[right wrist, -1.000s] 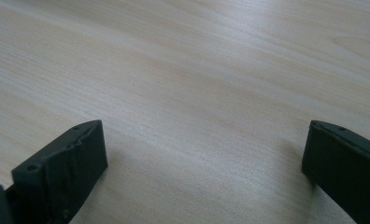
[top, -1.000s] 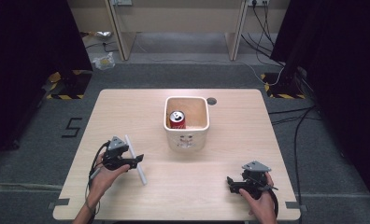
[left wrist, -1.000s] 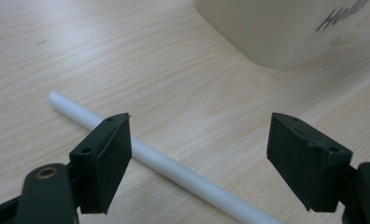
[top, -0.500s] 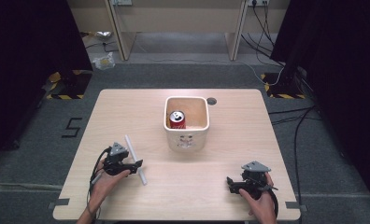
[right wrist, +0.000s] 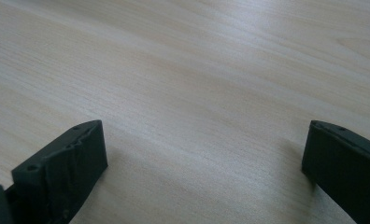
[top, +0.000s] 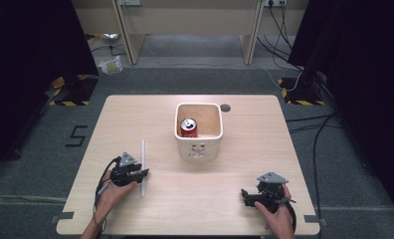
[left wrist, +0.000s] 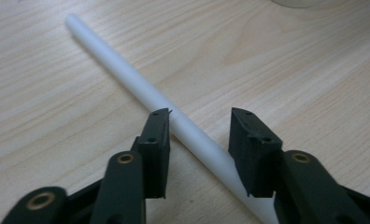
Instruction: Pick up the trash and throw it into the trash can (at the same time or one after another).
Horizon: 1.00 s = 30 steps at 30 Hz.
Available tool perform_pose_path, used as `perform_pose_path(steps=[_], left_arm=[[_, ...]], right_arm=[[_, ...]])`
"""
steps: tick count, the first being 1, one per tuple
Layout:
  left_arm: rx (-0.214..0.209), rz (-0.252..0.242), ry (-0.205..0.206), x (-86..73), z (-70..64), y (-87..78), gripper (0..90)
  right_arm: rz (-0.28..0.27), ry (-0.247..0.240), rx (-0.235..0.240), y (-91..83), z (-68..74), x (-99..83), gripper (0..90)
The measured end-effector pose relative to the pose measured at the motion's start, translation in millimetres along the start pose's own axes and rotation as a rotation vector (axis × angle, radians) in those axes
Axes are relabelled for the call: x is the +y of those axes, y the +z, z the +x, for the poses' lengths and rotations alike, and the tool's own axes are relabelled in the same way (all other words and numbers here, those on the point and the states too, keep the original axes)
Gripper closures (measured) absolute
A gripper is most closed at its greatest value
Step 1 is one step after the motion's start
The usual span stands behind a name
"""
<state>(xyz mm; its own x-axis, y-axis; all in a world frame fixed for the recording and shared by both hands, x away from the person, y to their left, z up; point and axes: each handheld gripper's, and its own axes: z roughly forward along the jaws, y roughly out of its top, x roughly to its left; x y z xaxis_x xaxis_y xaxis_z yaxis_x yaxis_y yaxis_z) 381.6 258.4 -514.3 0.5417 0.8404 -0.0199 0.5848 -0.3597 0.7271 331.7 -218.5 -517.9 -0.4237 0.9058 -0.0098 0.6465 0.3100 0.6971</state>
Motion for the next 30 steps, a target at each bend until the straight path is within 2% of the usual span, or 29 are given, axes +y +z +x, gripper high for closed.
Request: perform_pose_path(steps=[10, 13, 18, 27, 30], left_arm=[[-0.001, 0.040, 0.020, 1.8, 3.7, -4.2, 73.6], [-0.007, 0.050, 0.016, 2.6, 4.8, -4.7, 73.9], [-0.005, 0.065, 0.006, 4.2, 6.2, -4.6, 68.4], [-0.021, 0.080, 0.028, 6.8, 3.5, -4.0, 78.1], [-0.034, 0.075, 0.014, 7.1, 6.1, -3.3, 78.6]], right_arm=[[0.000, -0.001, 0.001, 0.0, 0.0, 0.0, 0.3], [-0.001, 0.000, 0.000, 0.1, 0.1, 0.0, 0.3], [0.000, -0.001, 0.001, 0.0, 0.0, 0.0, 0.3], [0.000, 0.000, 0.001, 0.0, 0.1, 0.0, 0.3], [0.000, -0.001, 0.001, 0.0, 0.0, 0.0, 0.3]])
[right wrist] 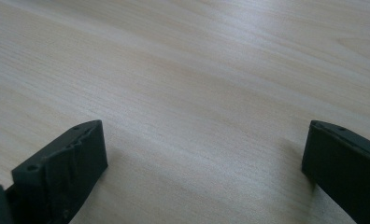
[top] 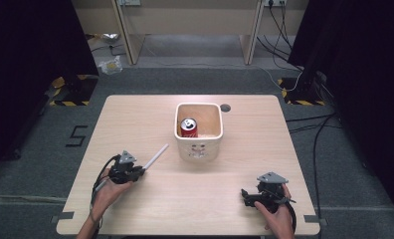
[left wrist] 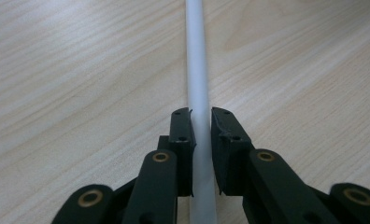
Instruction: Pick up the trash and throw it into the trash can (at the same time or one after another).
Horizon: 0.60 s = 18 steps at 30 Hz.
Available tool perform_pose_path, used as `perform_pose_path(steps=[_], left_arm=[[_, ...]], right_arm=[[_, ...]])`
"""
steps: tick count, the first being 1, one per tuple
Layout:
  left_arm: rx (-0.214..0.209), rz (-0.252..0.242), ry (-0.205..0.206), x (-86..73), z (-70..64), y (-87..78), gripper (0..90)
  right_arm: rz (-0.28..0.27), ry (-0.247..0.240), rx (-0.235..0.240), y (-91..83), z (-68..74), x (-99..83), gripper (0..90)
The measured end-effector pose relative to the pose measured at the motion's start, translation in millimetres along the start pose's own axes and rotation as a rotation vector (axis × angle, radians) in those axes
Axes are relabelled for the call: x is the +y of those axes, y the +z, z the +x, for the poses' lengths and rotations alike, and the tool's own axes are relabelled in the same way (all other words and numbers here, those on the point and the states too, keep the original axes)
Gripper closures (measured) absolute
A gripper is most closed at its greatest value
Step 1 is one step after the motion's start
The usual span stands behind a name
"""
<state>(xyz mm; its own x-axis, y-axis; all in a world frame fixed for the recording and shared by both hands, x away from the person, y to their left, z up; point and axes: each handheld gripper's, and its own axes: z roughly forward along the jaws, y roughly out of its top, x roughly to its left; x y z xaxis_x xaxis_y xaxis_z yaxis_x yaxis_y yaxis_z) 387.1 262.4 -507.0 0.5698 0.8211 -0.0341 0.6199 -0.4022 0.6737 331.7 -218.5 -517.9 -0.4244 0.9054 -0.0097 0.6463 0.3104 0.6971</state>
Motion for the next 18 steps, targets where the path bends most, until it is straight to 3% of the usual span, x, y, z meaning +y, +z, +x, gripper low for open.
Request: perform_pose_path(steps=[9, 18], left_arm=[[0.003, -0.012, -0.007, 3.5, 5.9, -4.2, 79.0], [0.010, -0.097, -0.009, 19.0, 13.5, -32.9, 78.9]], right_arm=[[0.000, 0.000, 0.000, 0.0, 0.0, 0.0, 0.3], [0.000, 0.000, 0.000, 0.0, 0.0, 0.0, 0.3]])
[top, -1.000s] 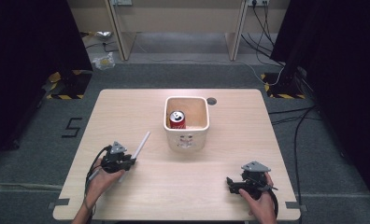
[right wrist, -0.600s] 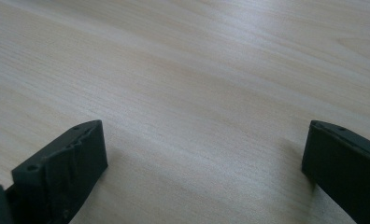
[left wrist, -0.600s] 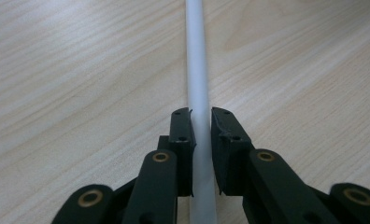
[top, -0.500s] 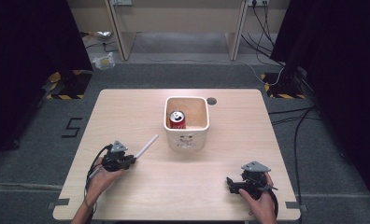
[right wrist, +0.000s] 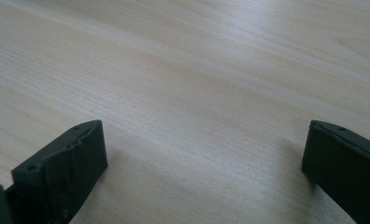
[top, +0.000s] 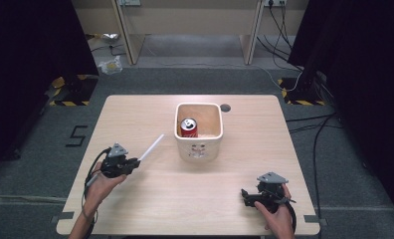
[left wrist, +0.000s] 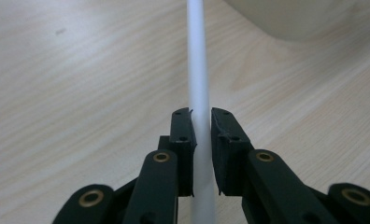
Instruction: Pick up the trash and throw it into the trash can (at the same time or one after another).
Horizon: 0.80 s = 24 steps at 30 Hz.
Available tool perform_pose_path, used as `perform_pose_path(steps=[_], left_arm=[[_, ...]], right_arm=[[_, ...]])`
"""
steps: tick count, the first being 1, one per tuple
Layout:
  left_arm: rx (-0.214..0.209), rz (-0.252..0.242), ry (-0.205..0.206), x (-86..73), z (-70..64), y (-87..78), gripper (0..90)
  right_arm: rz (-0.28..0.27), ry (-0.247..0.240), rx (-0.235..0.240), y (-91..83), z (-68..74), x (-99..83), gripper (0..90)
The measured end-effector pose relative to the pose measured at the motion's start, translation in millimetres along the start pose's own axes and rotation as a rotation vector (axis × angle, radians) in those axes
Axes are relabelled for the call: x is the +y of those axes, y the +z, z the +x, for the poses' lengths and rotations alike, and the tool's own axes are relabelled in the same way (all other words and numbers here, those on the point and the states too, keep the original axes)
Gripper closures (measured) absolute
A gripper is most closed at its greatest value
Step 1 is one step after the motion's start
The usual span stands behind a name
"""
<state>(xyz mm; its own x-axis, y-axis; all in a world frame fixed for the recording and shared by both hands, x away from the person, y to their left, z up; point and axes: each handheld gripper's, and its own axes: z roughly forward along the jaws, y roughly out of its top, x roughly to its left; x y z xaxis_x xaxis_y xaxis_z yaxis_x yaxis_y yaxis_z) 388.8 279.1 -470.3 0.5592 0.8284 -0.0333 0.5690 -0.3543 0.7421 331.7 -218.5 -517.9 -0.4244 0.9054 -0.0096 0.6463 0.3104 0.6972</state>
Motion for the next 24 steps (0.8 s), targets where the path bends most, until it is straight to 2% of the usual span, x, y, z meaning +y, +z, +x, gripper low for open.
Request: perform_pose_path(steps=[5, 12, 20, 24], left_arm=[[0.005, -0.043, 0.007, 13.2, 3.0, -17.1, 78.9], [-0.006, -0.084, 0.059, 35.4, -4.7, -38.1, 78.9], [-0.031, -0.108, 0.094, 55.8, -10.7, -48.5, 78.9], [-0.032, -0.115, 0.130, 67.9, -16.5, -53.8, 78.8]], right_arm=[[0.000, 0.000, 0.000, 0.0, 0.0, 0.0, 0.3], [0.000, 0.000, 0.000, 0.0, 0.0, 0.0, 0.3], [0.000, 0.000, 0.000, 0.0, 0.0, 0.0, 0.3], [0.000, 0.001, 0.000, 0.0, 0.1, 0.0, 0.3]])
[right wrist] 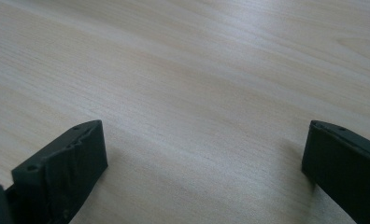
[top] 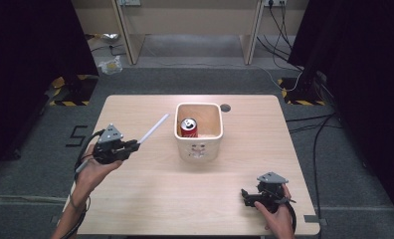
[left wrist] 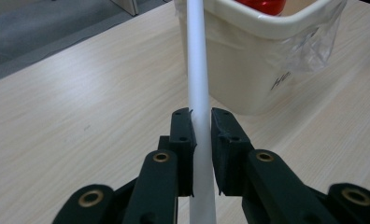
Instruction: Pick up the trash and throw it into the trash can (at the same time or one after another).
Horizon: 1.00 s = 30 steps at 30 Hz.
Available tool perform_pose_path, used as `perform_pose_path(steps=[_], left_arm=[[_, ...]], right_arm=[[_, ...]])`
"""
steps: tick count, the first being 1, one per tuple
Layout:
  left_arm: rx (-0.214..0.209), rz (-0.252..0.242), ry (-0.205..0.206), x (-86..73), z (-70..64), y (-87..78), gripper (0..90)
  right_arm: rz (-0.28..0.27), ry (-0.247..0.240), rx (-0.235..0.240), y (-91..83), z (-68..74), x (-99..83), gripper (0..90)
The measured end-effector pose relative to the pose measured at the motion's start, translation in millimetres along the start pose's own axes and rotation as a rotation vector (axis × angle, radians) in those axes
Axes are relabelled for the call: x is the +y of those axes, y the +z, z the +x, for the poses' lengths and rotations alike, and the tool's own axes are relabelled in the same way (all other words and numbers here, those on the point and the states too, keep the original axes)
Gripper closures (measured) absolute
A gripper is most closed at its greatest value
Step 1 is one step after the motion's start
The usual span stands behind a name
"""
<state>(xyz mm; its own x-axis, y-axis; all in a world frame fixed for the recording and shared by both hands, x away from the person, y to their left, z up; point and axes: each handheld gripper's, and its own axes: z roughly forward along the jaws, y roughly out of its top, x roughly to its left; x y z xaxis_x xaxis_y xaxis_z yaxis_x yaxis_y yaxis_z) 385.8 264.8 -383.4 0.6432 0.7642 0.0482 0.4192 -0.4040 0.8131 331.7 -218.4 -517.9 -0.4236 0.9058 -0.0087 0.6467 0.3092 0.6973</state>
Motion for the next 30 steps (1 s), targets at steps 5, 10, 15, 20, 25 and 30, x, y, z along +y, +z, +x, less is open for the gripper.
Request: perform_pose_path(steps=[5, 10, 15, 20, 25, 30], left_arm=[[-0.008, -0.003, 0.043, 17.8, -7.3, 0.3, 78.9], [-0.024, 0.002, 0.082, 34.2, -15.4, 5.6, 78.8], [-0.047, -0.001, 0.111, 48.0, -25.6, 10.3, 78.8], [-0.071, 0.003, 0.140, 57.9, -36.7, 15.6, 78.8], [-0.117, 0.011, 0.145, 63.6, -47.2, 24.9, 78.8], [-0.146, 0.027, 0.148, 66.8, -56.0, 37.6, 78.8]], right_arm=[[0.000, -0.001, 0.000, 0.0, -0.1, 0.0, 0.3], [0.000, -0.001, 0.000, 0.0, -0.1, 0.0, 0.3], [0.000, 0.000, 0.001, 0.0, 0.0, 0.0, 0.3], [0.000, 0.000, 0.001, 0.0, 0.0, 0.0, 0.3], [-0.001, -0.004, 0.000, 0.1, -0.2, 0.0, 0.3], [-0.002, -0.005, 0.000, 0.1, -0.3, 0.0, 0.3]])
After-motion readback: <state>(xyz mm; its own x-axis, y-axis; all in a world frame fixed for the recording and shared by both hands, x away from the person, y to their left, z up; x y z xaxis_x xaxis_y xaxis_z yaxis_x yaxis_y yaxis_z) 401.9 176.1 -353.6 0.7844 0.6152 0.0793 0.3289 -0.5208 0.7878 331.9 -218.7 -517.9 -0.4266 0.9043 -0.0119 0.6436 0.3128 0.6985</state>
